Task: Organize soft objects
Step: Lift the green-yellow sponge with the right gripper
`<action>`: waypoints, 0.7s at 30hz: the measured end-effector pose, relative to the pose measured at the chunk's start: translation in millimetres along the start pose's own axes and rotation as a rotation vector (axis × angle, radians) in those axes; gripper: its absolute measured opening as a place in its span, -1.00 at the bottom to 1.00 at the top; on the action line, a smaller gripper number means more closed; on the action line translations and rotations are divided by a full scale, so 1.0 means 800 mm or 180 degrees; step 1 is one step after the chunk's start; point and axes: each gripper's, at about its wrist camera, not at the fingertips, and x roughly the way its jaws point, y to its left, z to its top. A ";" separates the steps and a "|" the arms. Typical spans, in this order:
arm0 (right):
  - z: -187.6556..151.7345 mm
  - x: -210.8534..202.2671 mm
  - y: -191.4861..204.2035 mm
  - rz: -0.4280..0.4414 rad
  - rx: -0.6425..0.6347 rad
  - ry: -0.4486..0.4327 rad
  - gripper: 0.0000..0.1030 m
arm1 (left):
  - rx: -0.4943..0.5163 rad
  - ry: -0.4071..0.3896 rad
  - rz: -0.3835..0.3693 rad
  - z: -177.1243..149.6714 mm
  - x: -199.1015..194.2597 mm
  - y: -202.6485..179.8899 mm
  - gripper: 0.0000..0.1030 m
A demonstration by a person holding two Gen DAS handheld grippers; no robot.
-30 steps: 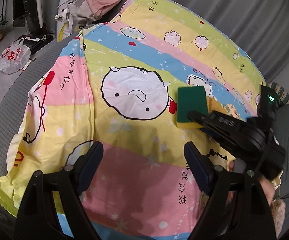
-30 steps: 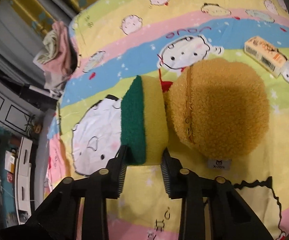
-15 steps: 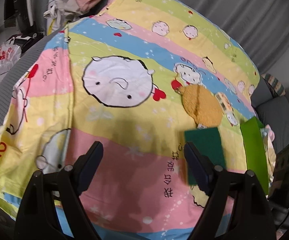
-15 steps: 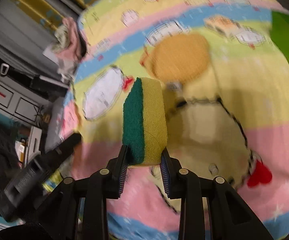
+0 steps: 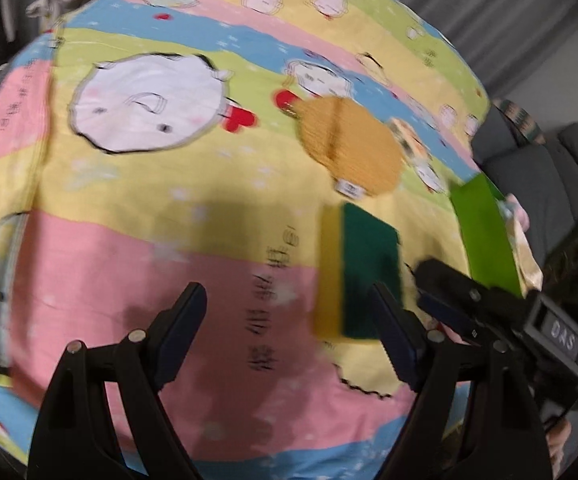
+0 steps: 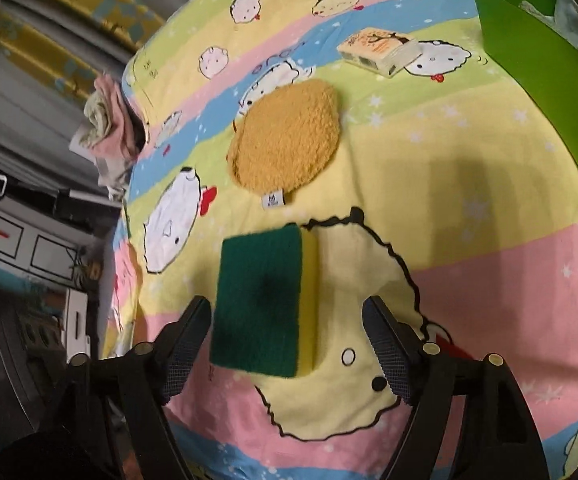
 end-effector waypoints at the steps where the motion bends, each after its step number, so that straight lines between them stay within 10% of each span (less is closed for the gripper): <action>1: 0.001 0.001 0.002 0.0017 -0.0035 -0.0014 0.54 | 0.0036 0.0027 -0.0040 -0.001 0.003 -0.005 0.56; 11: 0.003 0.039 0.002 0.0187 -0.0007 0.0187 0.18 | 0.0386 0.0182 -0.0263 -0.017 0.023 -0.044 -0.17; 21: 0.013 -0.007 0.000 0.0216 -0.0014 -0.0217 0.09 | 0.0727 -0.0099 -0.0276 -0.008 0.017 -0.101 -0.20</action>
